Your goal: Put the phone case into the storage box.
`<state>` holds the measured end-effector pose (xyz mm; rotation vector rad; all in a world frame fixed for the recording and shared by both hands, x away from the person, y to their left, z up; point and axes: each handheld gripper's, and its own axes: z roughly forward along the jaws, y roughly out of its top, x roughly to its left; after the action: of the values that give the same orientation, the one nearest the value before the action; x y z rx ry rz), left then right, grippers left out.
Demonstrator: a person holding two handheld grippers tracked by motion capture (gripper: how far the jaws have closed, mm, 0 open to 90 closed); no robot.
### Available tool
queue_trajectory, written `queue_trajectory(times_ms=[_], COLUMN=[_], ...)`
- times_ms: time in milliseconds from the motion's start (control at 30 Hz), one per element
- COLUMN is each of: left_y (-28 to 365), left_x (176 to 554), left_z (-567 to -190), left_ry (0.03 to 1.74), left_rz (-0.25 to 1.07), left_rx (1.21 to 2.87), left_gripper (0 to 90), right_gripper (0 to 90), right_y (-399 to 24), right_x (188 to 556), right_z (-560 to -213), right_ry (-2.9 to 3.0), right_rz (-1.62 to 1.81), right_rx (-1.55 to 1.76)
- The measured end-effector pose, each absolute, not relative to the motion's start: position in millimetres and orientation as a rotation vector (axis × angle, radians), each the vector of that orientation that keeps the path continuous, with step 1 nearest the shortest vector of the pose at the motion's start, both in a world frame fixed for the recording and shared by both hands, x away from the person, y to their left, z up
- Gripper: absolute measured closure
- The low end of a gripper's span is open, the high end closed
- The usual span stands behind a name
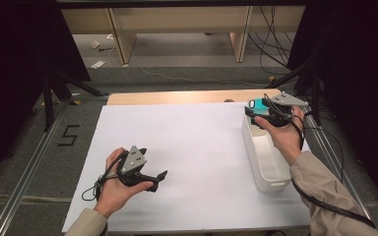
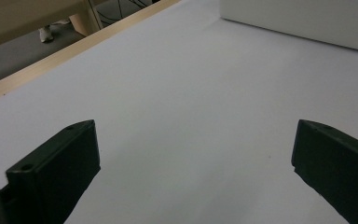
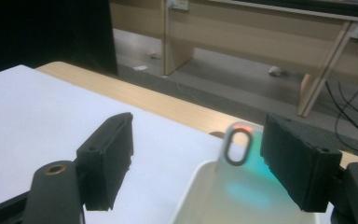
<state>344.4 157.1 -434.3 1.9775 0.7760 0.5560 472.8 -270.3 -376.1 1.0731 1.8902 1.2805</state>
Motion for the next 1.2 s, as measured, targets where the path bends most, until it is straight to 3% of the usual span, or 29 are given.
queue_trajectory(times_ms=[1200], left_y=[158], left_x=[345], left_z=[-434], left_ry=[0.780], left_rz=[0.559], left_rx=[1.977], left_gripper=[0.0], right_gripper=[20.9], right_y=[-261], right_x=[400], right_z=[-379], right_ry=[2.039], right_rz=[1.431], right_rx=[0.874])
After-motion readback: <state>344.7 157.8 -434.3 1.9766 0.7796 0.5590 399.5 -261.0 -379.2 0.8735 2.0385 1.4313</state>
